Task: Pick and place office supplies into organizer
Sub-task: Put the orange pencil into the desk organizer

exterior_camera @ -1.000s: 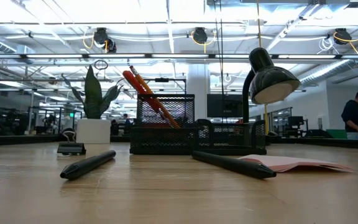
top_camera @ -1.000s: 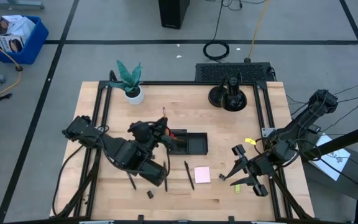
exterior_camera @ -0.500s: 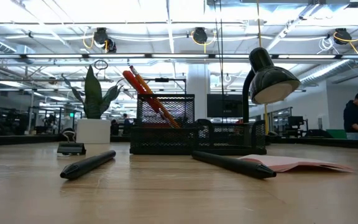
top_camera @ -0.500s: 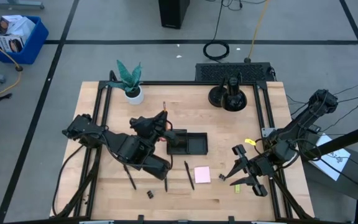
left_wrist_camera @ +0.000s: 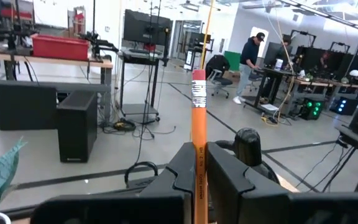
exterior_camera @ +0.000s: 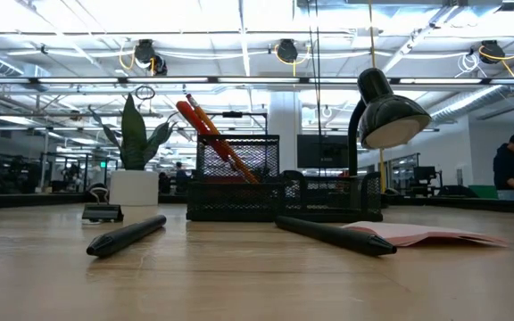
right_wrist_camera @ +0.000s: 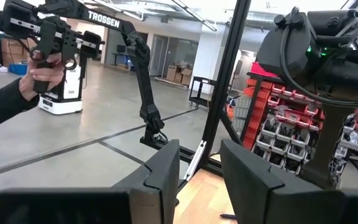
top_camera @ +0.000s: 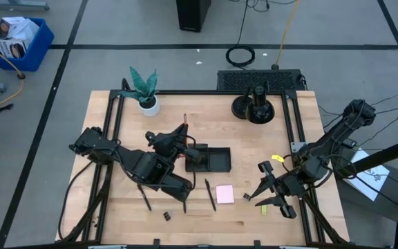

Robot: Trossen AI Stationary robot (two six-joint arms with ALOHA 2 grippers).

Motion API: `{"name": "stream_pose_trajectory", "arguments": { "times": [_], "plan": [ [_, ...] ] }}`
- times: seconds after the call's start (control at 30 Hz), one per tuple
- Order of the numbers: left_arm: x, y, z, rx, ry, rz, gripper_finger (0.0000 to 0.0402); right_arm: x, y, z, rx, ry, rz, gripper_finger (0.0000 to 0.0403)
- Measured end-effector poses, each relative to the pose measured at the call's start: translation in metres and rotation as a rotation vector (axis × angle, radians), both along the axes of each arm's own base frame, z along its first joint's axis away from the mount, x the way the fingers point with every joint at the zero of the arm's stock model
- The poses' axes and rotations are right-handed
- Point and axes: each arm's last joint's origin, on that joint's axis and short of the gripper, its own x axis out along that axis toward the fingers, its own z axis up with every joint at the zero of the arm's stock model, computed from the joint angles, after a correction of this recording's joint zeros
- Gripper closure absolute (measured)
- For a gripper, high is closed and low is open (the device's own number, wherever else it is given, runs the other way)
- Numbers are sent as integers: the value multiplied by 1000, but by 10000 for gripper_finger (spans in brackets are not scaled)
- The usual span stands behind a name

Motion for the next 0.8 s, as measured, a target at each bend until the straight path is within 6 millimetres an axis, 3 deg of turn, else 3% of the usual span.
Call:
{"name": "stream_pose_trajectory", "arguments": {
  "times": [0.23, 0.8],
  "plan": [
    [7, -2, -13, 50, 30, 13, 375, 0, 0, 0, 1, 3, 0, 291],
    [30, 20, -40, 74, 69, 93, 375, 0, 0, -2, -32, 3, -3, 291]
  ]
}}
